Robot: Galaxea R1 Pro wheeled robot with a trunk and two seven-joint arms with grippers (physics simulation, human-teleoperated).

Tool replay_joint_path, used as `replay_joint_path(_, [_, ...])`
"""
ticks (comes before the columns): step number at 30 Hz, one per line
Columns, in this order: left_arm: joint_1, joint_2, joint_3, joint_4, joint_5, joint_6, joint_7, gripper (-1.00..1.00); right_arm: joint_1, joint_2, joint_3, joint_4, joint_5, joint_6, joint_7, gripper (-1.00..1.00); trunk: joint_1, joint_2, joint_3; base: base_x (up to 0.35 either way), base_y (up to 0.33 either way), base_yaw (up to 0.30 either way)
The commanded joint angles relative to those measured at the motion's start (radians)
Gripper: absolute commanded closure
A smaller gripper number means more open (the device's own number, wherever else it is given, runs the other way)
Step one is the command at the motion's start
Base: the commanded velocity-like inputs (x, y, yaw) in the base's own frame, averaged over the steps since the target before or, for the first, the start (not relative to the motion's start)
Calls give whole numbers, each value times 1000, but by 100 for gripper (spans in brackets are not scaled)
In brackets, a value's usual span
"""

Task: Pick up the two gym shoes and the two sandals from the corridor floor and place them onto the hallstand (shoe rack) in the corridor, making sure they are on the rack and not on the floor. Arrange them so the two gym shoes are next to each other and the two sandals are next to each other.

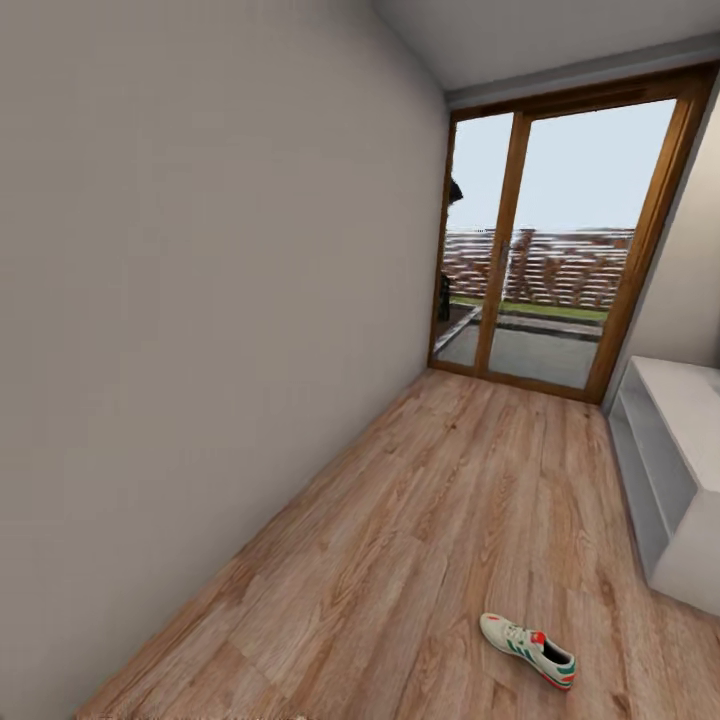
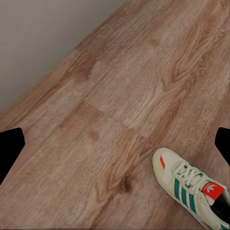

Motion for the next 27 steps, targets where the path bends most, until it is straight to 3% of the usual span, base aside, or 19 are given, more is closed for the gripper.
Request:
replay_joint_path(1, [-1, 0, 1, 1, 1, -3, 0, -100, 0, 0, 3, 0, -10, -3, 0, -100, 0, -1, -1, 0, 0, 277])
replay_joint_path(9, [-1, 0, 1, 1, 0, -3, 0, -100, 0, 0, 3, 0, -10, -4, 0, -100, 0, -1, -1, 0, 0, 194])
replay_joint_path(27, [-1, 0, 1, 1, 1, -4, 0, -100, 0, -1, 3, -1, -10, -4, 0, -100, 0, -1, -1, 0, 0, 22])
